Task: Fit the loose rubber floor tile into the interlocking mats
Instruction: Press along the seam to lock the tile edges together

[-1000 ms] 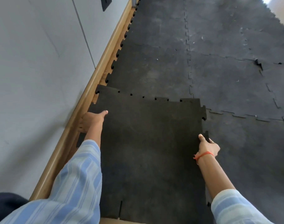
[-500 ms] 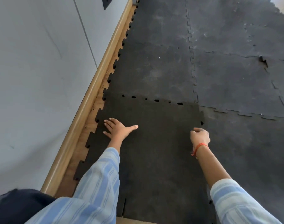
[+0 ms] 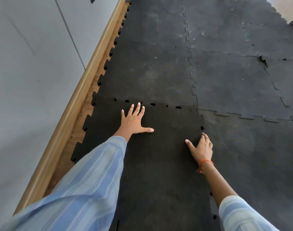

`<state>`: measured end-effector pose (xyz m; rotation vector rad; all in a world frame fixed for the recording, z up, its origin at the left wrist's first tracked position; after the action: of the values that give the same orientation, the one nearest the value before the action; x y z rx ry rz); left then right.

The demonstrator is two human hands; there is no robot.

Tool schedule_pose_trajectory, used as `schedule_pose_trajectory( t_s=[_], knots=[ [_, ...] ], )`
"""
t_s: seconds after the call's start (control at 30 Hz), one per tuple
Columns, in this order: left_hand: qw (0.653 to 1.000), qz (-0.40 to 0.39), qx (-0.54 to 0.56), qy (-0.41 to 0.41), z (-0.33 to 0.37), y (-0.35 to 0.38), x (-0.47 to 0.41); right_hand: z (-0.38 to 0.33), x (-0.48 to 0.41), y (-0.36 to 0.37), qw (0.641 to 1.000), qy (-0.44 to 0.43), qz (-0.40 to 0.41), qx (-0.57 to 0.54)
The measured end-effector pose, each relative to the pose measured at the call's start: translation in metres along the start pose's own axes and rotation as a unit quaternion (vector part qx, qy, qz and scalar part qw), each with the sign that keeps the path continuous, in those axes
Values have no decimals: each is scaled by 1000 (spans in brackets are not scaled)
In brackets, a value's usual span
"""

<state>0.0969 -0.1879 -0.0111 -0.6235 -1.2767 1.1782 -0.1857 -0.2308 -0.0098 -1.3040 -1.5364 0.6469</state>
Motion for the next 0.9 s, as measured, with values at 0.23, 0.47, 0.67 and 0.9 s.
schedule_pose_trajectory(
  t_s=[0.23, 0.47, 0.67, 0.9],
  knots=[
    [1000, -10, -5, -18, -23, 9, -6, -3, -9, 1, 998, -38, -32, -24],
    [1000, -15, -5, -15, -27, 10, -8, -19, 5, 9, 996, -13, 64, 53],
    [1000, -8, -1, -15, -30, 16, -10, -74, 17, 46, 987, -121, 51, 89],
    [997, 71, -11, 7, -50, 16, -10, -102, 6, 64, 972, -210, 48, 90]
  ],
)
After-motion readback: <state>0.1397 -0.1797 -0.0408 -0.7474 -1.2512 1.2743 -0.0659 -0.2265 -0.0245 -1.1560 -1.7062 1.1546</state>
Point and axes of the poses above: each hand's wrist, its own x-axis away from the middle knuckle, its own y-axis out of the palm, z = x × y, the point moved 3 cm from there along -x, towards the middle knuckle, and after that the axes turned 8 degrees about y, right-handed, at the moved point
